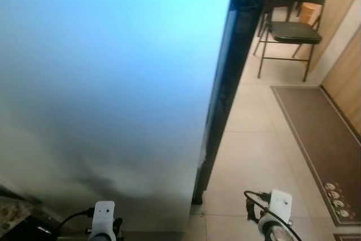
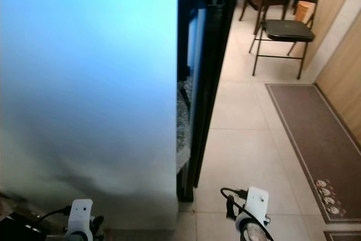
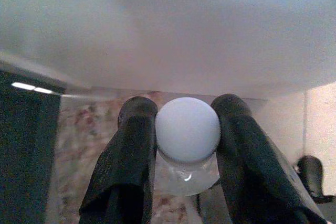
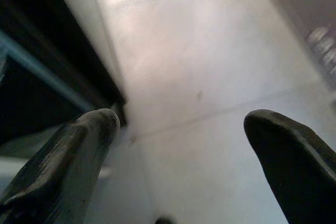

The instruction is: Restocking fridge

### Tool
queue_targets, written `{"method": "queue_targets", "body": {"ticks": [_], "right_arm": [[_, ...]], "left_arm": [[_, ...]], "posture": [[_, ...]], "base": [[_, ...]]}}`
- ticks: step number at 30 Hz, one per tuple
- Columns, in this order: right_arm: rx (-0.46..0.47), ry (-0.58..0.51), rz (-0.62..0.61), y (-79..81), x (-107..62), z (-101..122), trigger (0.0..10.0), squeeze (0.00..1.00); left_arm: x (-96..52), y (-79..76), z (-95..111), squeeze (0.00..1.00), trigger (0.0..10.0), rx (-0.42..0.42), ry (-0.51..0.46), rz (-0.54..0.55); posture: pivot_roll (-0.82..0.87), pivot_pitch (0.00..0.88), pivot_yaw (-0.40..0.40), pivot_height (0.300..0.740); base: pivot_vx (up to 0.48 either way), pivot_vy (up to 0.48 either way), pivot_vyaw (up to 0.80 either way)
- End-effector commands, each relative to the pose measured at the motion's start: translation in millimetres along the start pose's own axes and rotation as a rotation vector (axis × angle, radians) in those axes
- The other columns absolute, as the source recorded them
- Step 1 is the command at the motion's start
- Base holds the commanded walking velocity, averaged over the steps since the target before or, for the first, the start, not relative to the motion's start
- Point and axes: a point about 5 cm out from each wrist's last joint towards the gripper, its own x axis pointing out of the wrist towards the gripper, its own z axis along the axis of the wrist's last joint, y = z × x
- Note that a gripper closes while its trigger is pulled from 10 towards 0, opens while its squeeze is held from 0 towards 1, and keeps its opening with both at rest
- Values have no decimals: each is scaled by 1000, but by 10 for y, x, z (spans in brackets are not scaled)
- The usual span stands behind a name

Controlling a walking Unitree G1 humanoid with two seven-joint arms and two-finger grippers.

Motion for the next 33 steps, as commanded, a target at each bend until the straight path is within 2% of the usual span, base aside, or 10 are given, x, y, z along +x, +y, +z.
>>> {"method": "queue_targets", "body": {"ticks": [1,5,10,13,21,22,23,24,25,33], "right_arm": [[-34,-84,3,27,29,149,10000,0],[-104,-217,12,80,66,409,10000,0],[-116,-355,32,161,111,766,10000,0],[-166,-463,131,362,106,1047,10000,0],[-226,-533,271,635,67,1211,10000,0],[-227,-537,280,650,64,1225,10000,35],[-215,-544,293,671,61,1258,10000,373],[-206,-549,302,686,58,1282,10000,373],[-198,-557,320,730,57,1340,10000,1000],[-226,-584,370,851,42,1469,10000,1000]], "left_arm": [[-2,35,-10,0,10000,0,6,9],[-1,29,-8,0,10000,3,7,8],[3,23,5,0,10000,1,3,9],[1,22,-1,0,10000,3,6,7],[-3,30,-17,0,10000,1,11,8],[-3,30,-18,0,10000,1,11,8],[-4,29,-19,0,10000,2,12,8],[-4,29,-21,0,10000,3,13,8],[-3,33,-18,0,10000,5,13,7],[4,30,2,0,10000,8,9,5]], "posture": [[-20,4,6,740],[-24,5,7,740],[-25,5,7,740],[-36,8,11,740],[-40,10,13,740],[-40,10,13,740],[-41,13,17,740],[-41,13,17,740],[-46,12,19,740],[-46,16,21,740]], "base": [[0,0,0],[0,0,0],[0,0,0],[0,0,0],[0,0,0],[0,0,0],[0,0,0],[0,0,0],[0,0,0],[0,0,0]]}}
